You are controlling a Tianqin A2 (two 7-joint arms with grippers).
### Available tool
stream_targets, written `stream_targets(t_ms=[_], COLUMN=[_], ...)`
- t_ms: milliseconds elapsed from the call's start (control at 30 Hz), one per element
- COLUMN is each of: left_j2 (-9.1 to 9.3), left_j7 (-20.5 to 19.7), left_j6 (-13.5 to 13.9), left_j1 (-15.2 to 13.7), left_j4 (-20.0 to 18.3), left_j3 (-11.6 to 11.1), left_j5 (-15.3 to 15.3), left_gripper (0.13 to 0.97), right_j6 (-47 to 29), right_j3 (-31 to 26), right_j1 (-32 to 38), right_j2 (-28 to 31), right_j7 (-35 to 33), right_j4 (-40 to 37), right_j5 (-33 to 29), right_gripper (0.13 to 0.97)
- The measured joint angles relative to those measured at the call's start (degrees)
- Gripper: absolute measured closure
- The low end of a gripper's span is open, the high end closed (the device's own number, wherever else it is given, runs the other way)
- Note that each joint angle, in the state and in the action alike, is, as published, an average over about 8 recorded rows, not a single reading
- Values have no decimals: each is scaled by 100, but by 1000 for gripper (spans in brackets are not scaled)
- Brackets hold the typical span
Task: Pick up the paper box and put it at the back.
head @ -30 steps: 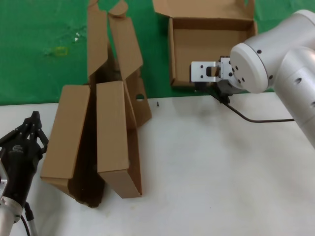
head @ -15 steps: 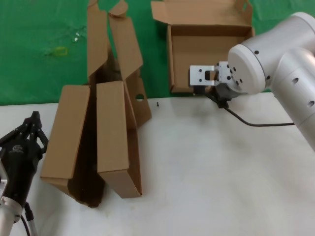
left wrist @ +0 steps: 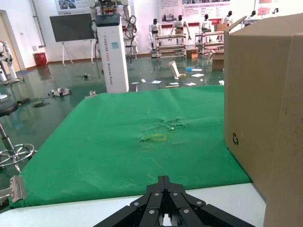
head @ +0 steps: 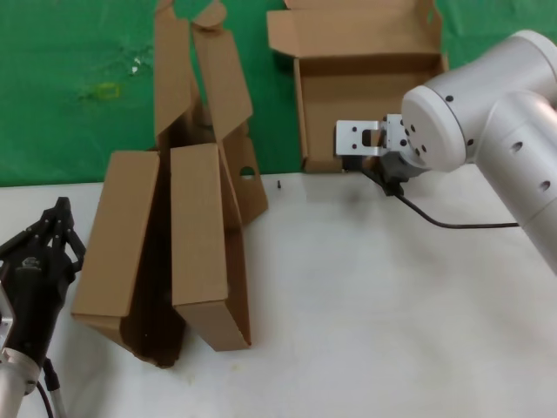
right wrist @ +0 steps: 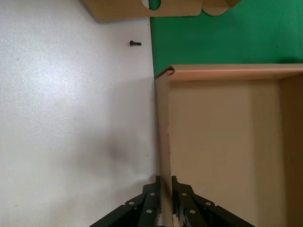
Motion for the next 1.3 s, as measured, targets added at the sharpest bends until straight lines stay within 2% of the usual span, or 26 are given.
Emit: stream_targets(t_ms=[200,333,500,633,867,900,1033,1300], left_j2=[0,0,0,0,0,0,0,0], left_j7=[0,0,0,0,0,0,0,0], left_j6=[0,0,0,0,0,0,0,0], left_j1=[0,0,0,0,0,0,0,0], left_j4=[0,0,0,0,0,0,0,0], left_j3=[0,0,0,0,0,0,0,0], left_j5=[0,0,0,0,0,0,0,0], left_gripper=[954,954,954,954,954,954,954,954], right_j6=[43,46,-36,-221,-439,-395,5,1185], right_j3=[22,69,215,401,766,836,1225,2170], right_j1=[12,36,32,3,-33,-41,-144,-703], right_j2=[19,56,132,225,488,512,524,311], right_j7=[77,110,161,207,301,327,490,786], right_j4=[27,116,450,890,1733,1843,2319,3268], right_j5=[-56,-63,94,445,1047,1098,1274,1773], right_gripper=[877,877,793,743,563,538,538,331])
